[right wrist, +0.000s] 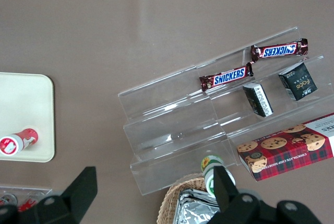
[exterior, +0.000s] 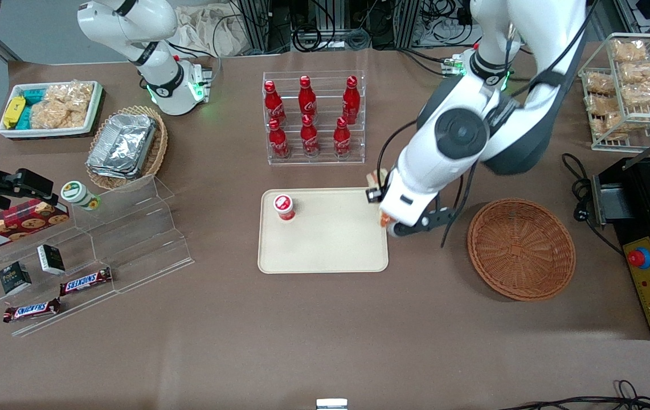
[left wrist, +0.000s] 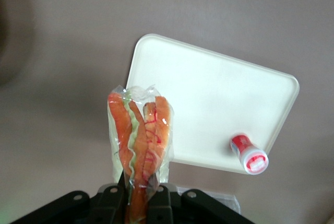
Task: Place sandwich from basket to tray
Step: 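Carry the sandwich over the cream tray and lower it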
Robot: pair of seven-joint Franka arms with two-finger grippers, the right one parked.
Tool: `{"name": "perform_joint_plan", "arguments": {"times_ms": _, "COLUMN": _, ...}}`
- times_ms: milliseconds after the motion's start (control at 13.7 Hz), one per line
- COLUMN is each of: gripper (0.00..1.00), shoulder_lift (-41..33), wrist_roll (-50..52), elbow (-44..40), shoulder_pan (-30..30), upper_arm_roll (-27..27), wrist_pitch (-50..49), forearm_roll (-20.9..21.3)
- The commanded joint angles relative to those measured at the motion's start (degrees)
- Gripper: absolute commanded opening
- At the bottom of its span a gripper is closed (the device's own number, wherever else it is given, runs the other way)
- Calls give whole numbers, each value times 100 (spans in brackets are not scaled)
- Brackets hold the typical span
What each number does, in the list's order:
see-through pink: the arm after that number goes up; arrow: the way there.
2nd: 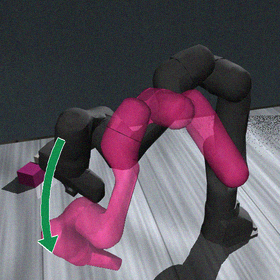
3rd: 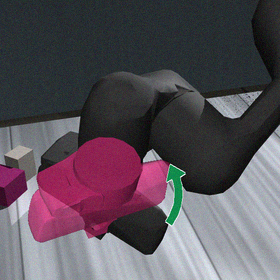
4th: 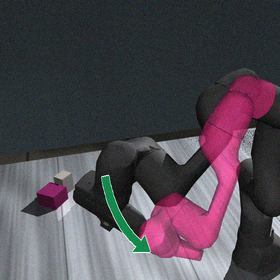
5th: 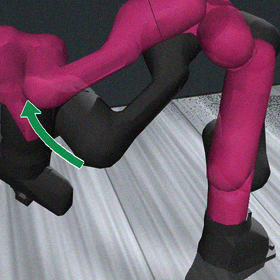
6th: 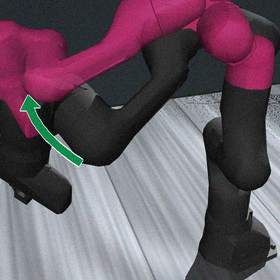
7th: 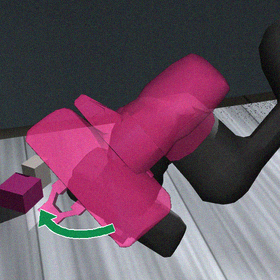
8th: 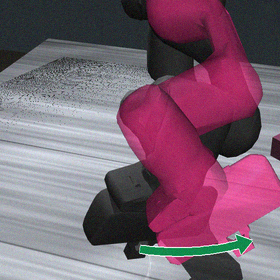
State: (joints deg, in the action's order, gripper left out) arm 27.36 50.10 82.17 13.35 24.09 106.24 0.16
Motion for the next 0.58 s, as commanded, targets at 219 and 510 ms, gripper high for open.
{"name": "perform_joint_plan", "arguments": {"times_ms": 219, "gripper": 6, "shoulder_lift": 1305, "wrist_roll": 614, "elbow": -104, "shoulder_pan": 379, "upper_arm_roll": 43, "wrist_pitch": 1100, "forearm_roll": 967}}
{"name": "perform_joint_plan", "arguments": {"times_ms": 510, "gripper": 6, "shoulder_lift": 1754, "wrist_roll": 781, "elbow": -52, "shoulder_pan": 458, "upper_arm_roll": 43, "wrist_pitch": 1460, "forearm_roll": 1354}}
